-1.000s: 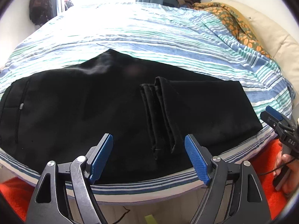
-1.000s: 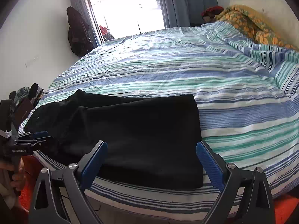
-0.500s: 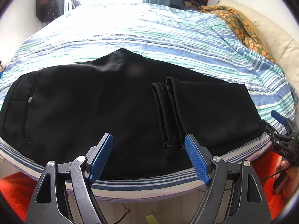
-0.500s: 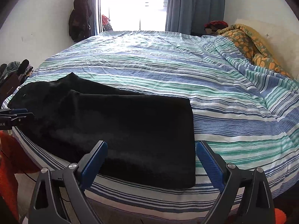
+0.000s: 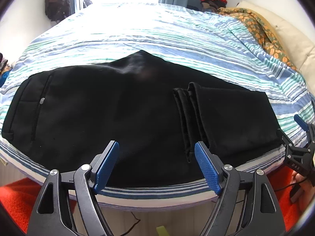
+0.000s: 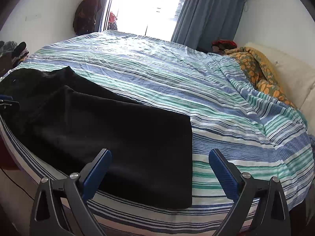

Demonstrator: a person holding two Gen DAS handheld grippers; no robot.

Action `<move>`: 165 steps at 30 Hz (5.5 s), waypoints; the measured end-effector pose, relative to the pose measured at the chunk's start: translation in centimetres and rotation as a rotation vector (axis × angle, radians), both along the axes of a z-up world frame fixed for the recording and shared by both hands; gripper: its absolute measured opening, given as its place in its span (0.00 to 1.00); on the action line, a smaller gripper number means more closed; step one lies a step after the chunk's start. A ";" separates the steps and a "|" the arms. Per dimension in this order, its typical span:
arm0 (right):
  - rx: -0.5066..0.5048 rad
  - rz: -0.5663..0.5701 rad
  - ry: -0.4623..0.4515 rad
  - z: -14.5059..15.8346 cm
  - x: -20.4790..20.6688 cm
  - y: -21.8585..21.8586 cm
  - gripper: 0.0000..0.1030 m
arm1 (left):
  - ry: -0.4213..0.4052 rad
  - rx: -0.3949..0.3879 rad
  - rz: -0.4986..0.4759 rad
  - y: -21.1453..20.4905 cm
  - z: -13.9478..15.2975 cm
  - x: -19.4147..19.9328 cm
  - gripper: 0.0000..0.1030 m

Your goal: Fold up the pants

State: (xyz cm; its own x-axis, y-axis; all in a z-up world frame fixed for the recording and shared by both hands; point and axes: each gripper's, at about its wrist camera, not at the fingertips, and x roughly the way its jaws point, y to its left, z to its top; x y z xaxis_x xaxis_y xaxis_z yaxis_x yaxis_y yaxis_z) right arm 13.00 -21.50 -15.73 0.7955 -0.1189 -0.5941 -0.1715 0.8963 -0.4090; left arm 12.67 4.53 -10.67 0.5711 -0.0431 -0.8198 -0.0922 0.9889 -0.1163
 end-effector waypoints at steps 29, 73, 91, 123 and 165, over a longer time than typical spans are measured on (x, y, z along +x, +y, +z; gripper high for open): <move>0.068 0.032 0.066 -0.8 0.6 -0.4 0.96 | -0.083 -0.526 0.757 27.5 -1.5 -8.0 0.76; 0.062 0.066 0.111 -1.8 0.4 0.4 0.97 | -0.217 -0.663 0.683 30.5 -5.3 -8.4 0.34; 0.134 0.013 0.050 0.2 0.6 -1.2 0.97 | -0.214 -0.169 0.380 18.3 9.3 -4.7 0.18; 1.107 0.084 0.496 0.9 7.9 -7.5 0.97 | 0.034 0.048 -0.145 -4.1 -3.0 4.8 0.48; 0.885 -0.113 0.620 -0.8 6.9 -15.6 0.43 | -0.002 0.048 -0.133 -3.4 1.2 1.5 0.60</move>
State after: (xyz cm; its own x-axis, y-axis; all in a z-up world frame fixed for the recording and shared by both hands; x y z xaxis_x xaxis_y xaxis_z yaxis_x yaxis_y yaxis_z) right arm 19.92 -37.15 -16.49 0.3390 0.4953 -0.7998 -0.0232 0.8543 0.5192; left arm 14.21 1.13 -9.42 0.5644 -0.0794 -0.8216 0.0397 0.9968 -0.0690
